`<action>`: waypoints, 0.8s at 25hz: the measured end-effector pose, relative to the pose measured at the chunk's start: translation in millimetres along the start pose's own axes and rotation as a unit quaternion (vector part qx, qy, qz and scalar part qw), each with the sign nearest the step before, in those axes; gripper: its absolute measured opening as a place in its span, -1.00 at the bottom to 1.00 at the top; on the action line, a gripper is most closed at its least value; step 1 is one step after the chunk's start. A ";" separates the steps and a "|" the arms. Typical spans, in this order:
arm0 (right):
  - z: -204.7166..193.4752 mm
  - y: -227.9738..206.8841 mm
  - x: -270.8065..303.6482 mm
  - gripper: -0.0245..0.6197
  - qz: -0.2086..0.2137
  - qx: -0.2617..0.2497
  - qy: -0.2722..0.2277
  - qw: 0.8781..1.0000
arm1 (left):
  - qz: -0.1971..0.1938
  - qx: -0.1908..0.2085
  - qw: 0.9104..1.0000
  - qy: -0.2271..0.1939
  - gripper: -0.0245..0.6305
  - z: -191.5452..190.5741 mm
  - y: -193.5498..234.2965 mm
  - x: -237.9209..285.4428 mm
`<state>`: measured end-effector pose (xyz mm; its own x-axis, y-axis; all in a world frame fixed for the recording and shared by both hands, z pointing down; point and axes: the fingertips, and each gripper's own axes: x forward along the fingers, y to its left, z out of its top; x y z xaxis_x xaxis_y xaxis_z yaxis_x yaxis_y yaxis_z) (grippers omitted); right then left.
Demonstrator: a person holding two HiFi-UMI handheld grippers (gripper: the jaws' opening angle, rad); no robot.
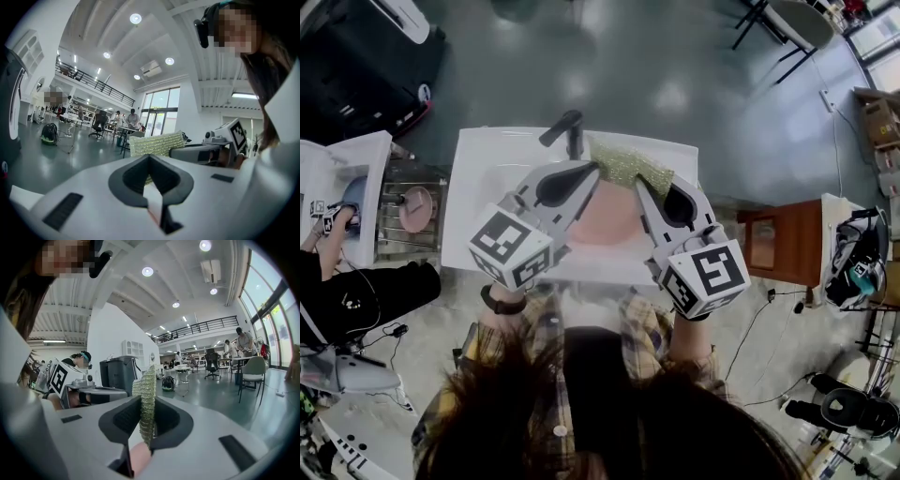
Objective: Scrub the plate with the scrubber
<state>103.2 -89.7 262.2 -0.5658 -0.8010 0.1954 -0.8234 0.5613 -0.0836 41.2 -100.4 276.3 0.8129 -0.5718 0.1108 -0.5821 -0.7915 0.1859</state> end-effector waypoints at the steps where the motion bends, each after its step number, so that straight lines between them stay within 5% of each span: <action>1: -1.1 -0.6 -0.7 -0.69 -0.002 0.000 0.000 1.000 | 0.000 0.001 1.000 0.000 -0.88 -0.4 -0.4 0.2; 20: -12.8 -5.8 -1.4 -0.70 -0.007 0.007 0.013 1.000 | -0.003 0.004 1.000 -0.001 -0.88 -1.1 -1.5 1.8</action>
<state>109.3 -89.1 274.9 -0.5523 -0.8036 0.2216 -0.8324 0.5463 -0.0935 43.6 -100.1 277.3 0.8160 -0.5680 0.1076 -0.5779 -0.7963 0.1787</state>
